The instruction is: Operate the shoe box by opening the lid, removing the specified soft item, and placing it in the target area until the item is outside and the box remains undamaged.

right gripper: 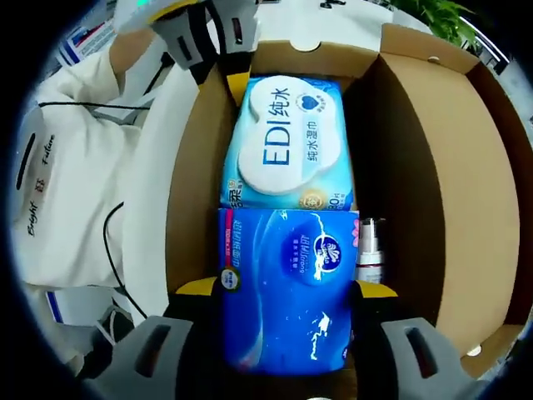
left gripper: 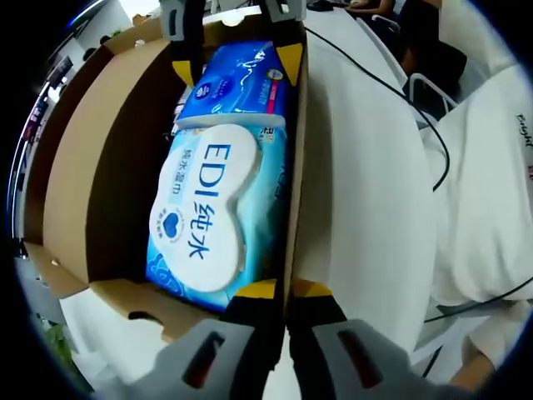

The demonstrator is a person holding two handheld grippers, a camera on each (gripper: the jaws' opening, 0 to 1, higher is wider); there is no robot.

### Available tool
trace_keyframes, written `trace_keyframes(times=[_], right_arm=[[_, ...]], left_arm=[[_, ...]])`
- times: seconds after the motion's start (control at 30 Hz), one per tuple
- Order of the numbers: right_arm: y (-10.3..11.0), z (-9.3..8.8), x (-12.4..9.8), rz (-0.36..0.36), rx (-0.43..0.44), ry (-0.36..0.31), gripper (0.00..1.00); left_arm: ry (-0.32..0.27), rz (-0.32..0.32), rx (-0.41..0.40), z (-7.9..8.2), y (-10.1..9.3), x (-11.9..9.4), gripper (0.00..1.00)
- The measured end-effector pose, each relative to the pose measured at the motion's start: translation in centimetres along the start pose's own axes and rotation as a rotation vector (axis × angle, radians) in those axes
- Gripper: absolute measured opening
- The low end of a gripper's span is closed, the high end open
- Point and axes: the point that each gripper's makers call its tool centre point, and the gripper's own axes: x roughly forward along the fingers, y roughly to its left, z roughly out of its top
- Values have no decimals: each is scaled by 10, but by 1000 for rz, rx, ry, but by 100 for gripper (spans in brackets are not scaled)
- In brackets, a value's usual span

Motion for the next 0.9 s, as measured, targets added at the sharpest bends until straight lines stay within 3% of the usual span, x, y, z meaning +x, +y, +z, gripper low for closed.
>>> trace_keyframes(times=[0.07,0.47,0.67,0.9], right_arm=[[11,-2,3,4,4,9,65],[12,-5,12,65,28,57,69],[11,-4,18,117,67,-50,72],[4,-3,18,128,70,25,72]], left_arm=[[0,2,2,0,0,0,2],[-3,0,-5,0,0,0,2],[0,6,2,0,0,0,2],[10,-4,-2,0,0,0,2]])
